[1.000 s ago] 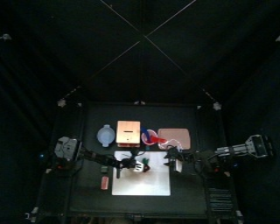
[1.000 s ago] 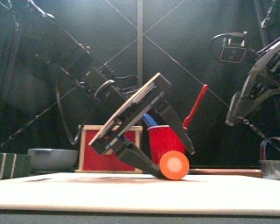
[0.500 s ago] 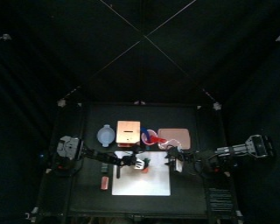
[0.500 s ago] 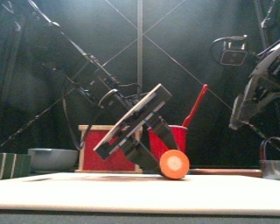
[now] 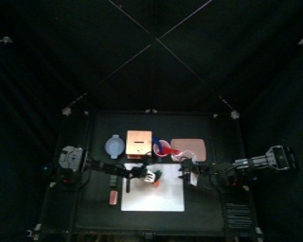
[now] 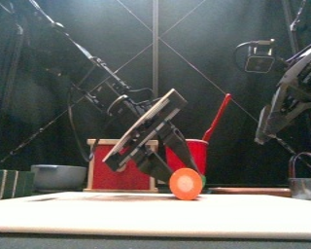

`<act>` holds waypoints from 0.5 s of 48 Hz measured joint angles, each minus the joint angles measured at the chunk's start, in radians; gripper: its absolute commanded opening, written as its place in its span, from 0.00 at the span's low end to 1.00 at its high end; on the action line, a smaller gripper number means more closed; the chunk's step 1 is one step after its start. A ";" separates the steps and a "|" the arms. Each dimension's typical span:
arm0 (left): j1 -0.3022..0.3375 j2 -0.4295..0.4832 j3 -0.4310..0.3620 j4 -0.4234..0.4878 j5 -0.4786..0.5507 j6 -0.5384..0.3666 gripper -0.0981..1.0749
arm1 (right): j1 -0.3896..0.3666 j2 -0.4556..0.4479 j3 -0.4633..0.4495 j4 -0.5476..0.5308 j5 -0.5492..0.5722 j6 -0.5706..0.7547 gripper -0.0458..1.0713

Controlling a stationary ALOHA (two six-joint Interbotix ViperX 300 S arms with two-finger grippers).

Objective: Grab carrot top

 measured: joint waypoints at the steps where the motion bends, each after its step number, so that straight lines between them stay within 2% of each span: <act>1: 0.000 -0.009 0.002 0.002 -0.003 0.002 0.67 | 0.000 0.002 0.000 0.000 0.000 0.000 0.75; 13: 0.000 -0.087 0.037 0.026 -0.034 0.002 0.65 | 0.002 0.000 0.000 0.003 0.000 0.000 0.75; 24: 0.003 -0.057 0.046 0.026 -0.037 0.000 0.56 | 0.002 0.000 0.000 0.012 0.000 0.000 0.75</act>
